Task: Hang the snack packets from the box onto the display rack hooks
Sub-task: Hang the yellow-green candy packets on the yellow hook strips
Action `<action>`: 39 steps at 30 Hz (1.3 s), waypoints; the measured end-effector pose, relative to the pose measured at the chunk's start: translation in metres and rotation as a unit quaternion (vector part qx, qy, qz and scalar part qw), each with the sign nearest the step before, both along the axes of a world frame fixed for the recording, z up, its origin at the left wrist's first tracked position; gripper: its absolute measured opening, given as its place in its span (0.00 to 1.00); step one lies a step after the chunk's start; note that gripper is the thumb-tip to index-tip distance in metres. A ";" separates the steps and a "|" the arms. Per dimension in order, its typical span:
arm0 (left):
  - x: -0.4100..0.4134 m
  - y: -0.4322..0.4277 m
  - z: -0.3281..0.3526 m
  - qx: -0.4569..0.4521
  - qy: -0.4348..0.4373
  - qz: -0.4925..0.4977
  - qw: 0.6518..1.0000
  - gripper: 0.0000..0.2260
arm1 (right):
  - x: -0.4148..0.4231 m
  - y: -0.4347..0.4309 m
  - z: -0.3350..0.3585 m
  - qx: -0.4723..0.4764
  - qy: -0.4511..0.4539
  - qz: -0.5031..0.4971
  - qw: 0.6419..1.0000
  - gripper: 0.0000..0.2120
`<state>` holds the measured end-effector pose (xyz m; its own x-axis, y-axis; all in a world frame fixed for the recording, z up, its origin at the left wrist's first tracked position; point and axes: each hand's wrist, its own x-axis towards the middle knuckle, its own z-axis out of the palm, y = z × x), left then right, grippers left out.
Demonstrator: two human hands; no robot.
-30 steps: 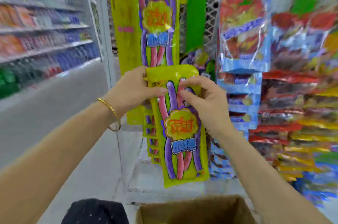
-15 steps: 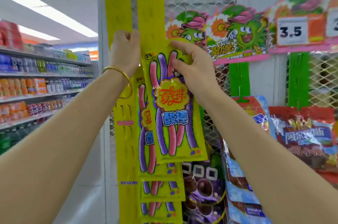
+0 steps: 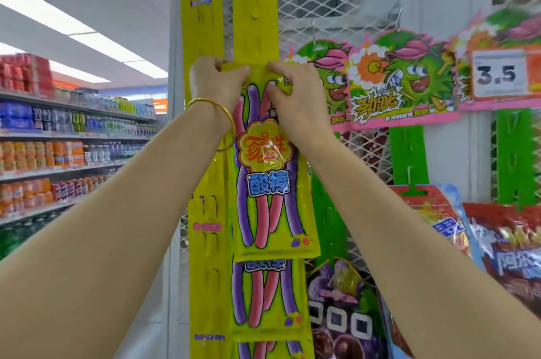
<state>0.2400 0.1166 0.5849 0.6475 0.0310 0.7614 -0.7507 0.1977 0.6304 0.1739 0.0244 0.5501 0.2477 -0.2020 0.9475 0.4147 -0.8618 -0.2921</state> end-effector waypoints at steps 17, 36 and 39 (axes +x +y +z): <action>-0.012 0.002 0.001 0.030 0.038 0.011 0.999 0.11 | -0.004 0.005 -0.003 -0.017 0.000 -0.071 0.997 0.17; -0.013 0.008 -0.043 0.087 -0.097 0.169 0.977 0.15 | -0.022 0.007 -0.029 -0.010 0.026 -0.096 0.995 0.13; -0.017 0.010 -0.052 0.096 -0.089 0.171 0.977 0.18 | -0.022 0.007 -0.031 -0.006 0.023 -0.091 0.996 0.12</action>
